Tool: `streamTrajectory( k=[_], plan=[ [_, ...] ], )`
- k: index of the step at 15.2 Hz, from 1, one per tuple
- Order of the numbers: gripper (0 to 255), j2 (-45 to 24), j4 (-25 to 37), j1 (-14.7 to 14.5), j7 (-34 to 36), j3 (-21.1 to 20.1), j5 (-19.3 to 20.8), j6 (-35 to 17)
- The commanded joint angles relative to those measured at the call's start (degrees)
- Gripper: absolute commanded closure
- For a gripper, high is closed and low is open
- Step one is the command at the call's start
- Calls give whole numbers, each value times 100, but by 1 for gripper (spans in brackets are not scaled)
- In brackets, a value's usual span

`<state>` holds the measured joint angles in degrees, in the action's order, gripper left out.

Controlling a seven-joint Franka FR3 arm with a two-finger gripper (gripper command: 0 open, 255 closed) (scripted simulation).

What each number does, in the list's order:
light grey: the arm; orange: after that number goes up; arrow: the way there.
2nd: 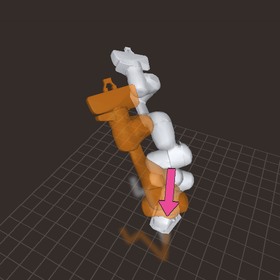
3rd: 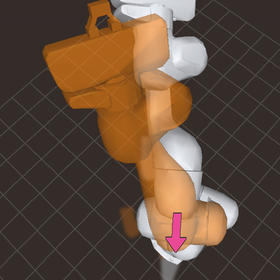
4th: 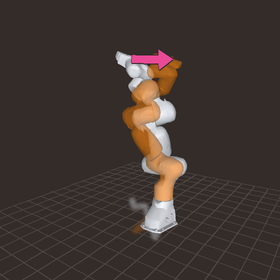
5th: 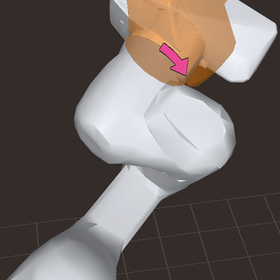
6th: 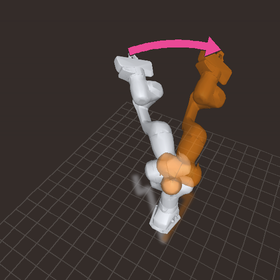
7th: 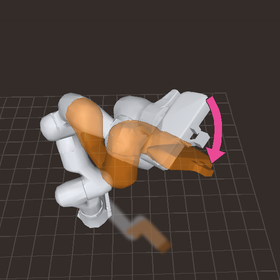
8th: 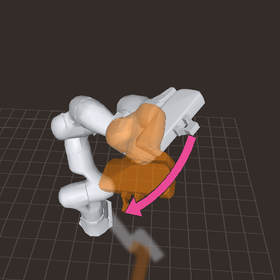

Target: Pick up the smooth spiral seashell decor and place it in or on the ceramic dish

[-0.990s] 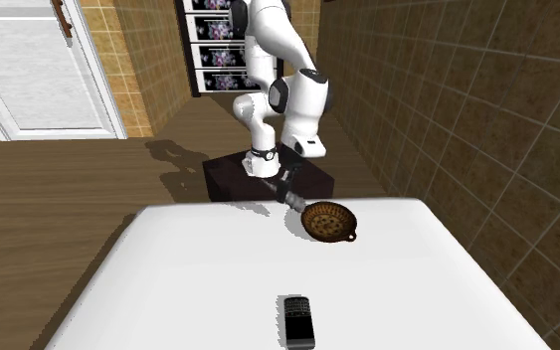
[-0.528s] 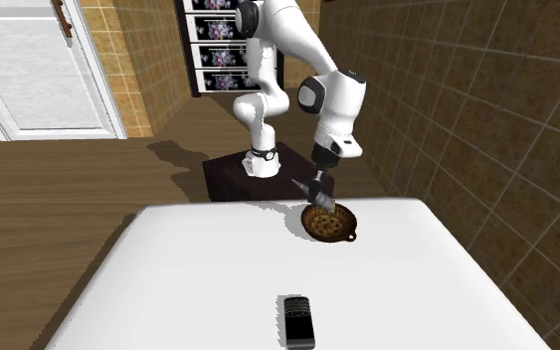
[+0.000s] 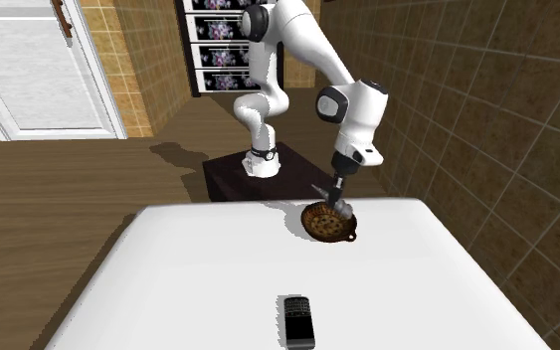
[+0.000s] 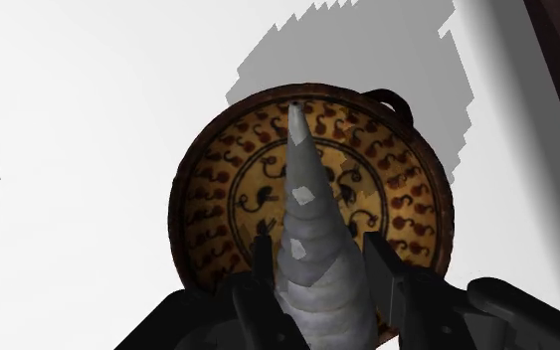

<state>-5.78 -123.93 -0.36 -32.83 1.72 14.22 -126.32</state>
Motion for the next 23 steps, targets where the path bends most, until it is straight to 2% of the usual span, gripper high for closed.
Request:
streamTrajectory(
  k=[1,7,15,16,21,23],
  plan=[
    [255,-91,-53,-1,44,2,24,-143],
    [255,-406,-193,5,164,21,108,-589],
    [255,-406,-193,4,164,22,108,-589],
    [0,-406,-194,5,164,22,108,-589],
    [0,-406,-193,5,163,22,108,-589],
    [0,-181,-64,-31,123,-18,39,-230]
  ],
)
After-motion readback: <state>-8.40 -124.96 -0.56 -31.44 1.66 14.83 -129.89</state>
